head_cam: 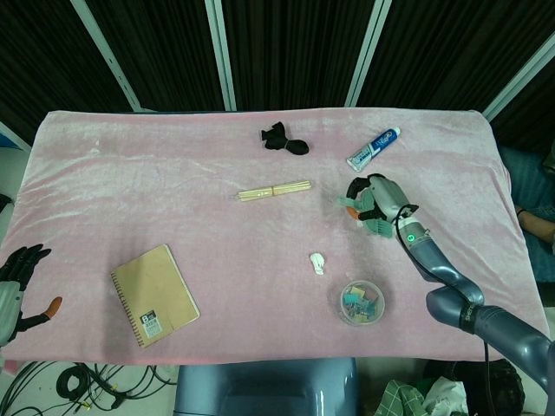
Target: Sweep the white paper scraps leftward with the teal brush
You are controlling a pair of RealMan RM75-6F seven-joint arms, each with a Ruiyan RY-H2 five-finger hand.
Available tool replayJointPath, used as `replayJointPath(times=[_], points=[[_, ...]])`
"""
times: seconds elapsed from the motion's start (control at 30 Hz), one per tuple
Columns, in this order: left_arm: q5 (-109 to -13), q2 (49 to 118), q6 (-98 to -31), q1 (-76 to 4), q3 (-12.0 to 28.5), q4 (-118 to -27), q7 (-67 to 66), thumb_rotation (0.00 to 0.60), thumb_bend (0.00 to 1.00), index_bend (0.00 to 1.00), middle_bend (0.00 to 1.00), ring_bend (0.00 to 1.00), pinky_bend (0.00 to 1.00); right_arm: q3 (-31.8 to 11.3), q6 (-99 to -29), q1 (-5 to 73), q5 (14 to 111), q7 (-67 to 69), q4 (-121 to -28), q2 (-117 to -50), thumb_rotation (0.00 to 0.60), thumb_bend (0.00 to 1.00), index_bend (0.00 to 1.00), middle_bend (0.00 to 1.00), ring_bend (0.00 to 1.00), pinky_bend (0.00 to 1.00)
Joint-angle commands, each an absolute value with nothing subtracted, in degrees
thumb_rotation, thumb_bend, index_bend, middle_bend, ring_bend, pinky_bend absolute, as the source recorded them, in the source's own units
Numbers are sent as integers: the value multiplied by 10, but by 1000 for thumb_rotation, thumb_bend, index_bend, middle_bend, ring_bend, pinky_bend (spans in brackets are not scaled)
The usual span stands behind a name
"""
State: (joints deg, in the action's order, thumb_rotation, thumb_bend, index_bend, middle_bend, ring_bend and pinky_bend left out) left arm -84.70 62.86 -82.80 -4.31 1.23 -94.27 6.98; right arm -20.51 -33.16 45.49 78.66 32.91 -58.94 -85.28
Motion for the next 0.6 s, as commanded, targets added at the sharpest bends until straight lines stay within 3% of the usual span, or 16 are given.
replayJointPath(times=[0.03, 0.6], points=[[-846, 628, -826, -44, 12, -943, 69, 600, 302, 148, 87, 0, 177, -178, -350, 467, 823, 369, -554, -872, 600, 456, 702, 542, 324, 141], [-848, 628, -830, -42, 12, -943, 72, 600, 301, 153, 87, 0, 197, -121, -379, 505, 869, 470, -511, -908, 600, 466, 703, 538, 313, 141]])
